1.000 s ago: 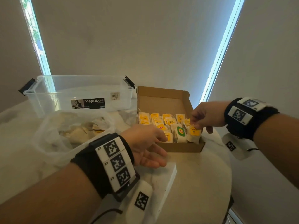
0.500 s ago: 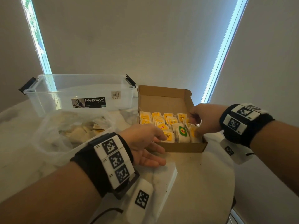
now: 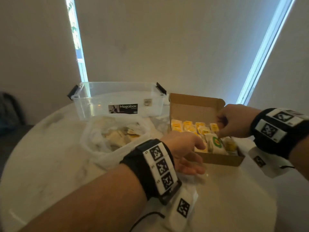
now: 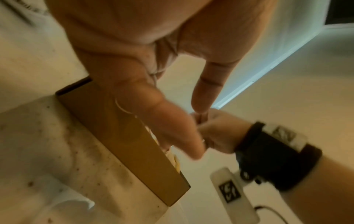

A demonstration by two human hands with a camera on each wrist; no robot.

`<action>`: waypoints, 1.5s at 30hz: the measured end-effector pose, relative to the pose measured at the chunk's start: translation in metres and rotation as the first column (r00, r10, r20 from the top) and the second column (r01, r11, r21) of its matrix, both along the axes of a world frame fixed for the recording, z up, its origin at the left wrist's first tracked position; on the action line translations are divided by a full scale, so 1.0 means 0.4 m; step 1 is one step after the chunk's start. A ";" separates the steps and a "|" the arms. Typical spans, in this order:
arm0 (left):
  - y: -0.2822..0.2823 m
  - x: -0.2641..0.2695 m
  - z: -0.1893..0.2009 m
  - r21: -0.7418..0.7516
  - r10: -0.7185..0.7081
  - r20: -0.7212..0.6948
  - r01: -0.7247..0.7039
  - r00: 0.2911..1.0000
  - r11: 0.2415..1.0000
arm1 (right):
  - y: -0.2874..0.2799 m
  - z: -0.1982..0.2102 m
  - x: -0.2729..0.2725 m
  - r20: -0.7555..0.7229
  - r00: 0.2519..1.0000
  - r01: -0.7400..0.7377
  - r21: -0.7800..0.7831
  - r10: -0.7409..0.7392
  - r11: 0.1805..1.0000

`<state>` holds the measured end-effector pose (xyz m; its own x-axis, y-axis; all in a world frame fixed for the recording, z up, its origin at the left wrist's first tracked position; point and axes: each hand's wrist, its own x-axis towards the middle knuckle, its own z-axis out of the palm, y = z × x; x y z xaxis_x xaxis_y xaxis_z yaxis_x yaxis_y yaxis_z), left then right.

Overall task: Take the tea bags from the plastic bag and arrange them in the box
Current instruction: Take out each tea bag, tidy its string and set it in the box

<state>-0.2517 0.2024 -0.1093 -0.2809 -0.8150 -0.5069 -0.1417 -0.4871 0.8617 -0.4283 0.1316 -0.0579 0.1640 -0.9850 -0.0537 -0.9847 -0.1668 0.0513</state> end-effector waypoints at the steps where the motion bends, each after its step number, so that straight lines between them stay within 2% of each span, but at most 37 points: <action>1: 0.005 -0.003 0.004 -0.040 0.022 0.008 -0.022 1.000 0.999 | 0.010 0.010 0.028 0.011 1.000 -0.020 -0.009 0.020 1.000; 4: 0.027 0.013 0.026 -0.180 0.081 0.065 -0.068 0.995 0.981 | 0.039 0.037 0.124 0.036 0.993 -0.114 -0.023 0.115 0.993; 8: 0.057 0.122 0.072 -0.394 0.203 0.200 -0.111 0.959 0.912 | 0.081 0.061 0.267 0.207 0.953 -0.234 0.044 0.220 0.971; 10: 0.067 0.201 0.086 -0.519 0.300 0.320 -0.098 0.899 0.849 | 0.104 0.065 0.347 0.284 0.917 -0.296 0.016 0.279 0.955; 13: 0.067 0.319 0.094 -0.642 0.491 0.407 -0.141 0.771 0.753 | 0.116 0.052 0.463 0.315 0.889 -0.358 0.027 0.331 0.934; 16: 0.055 0.420 0.084 -0.650 0.568 0.548 -0.114 0.614 0.751 | 0.106 0.019 0.544 0.196 0.933 -0.336 0.174 0.302 0.926; 19: 0.039 0.487 0.063 -0.551 0.509 0.689 -0.084 0.515 0.830 | 0.100 -0.004 0.565 0.032 0.962 -0.274 0.184 0.273 0.944; 21: 0.024 0.514 0.038 -0.473 0.454 0.744 -0.093 0.491 0.876 | 0.098 -0.018 0.557 -0.054 0.966 -0.243 0.154 0.253 0.958; 23: 0.007 0.527 0.011 -0.398 0.410 0.743 -0.144 0.529 0.906 | 0.094 -0.031 0.543 -0.060 0.977 -0.196 0.144 0.207 0.970; 26: -0.008 0.525 -0.020 -0.248 0.379 0.547 -0.288 0.747 0.925 | 0.093 -0.049 0.522 -0.023 0.987 -0.152 0.156 0.157 0.976; 29: -0.025 0.531 -0.028 -0.121 0.386 0.370 -0.368 0.845 0.922 | 0.094 -0.063 0.507 -0.005 0.991 -0.132 0.173 0.135 0.976; 30: -0.038 0.542 -0.033 -0.079 0.387 0.280 -0.381 0.878 0.921 | 0.094 -0.066 0.505 0.002 0.992 -0.126 0.169 0.128 0.978; 31: -0.050 0.555 -0.039 -0.001 0.406 0.114 -0.408 0.907 0.913 | 0.095 -0.069 0.504 0.006 0.992 -0.123 0.163 0.124 0.979; 34: -0.049 0.575 -0.050 0.169 0.479 -0.185 -0.453 0.858 0.876 | 0.097 -0.074 0.512 0.018 0.991 -0.130 0.149 0.129 0.980; 37: -0.045 0.559 -0.060 0.131 0.467 -0.297 -0.449 0.833 0.884 | 0.101 -0.079 0.517 0.075 0.988 -0.141 0.148 0.131 0.979; 41: -0.040 0.536 -0.058 -0.007 0.474 -0.239 -0.490 0.847 0.872 | 0.112 -0.087 0.508 0.211 0.964 -0.196 0.137 0.165 0.971; 45: -0.061 0.526 -0.076 -0.007 0.542 -0.277 -0.566 0.793 0.824 | 0.112 -0.086 0.498 0.250 0.952 -0.218 0.144 0.178 0.965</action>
<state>-0.0415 0.1782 -0.1398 0.1246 -0.9065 -0.4035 0.3566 -0.3386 0.8707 -0.2290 0.1764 -0.0921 0.3824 -0.9113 -0.1525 -0.9119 -0.3456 -0.2212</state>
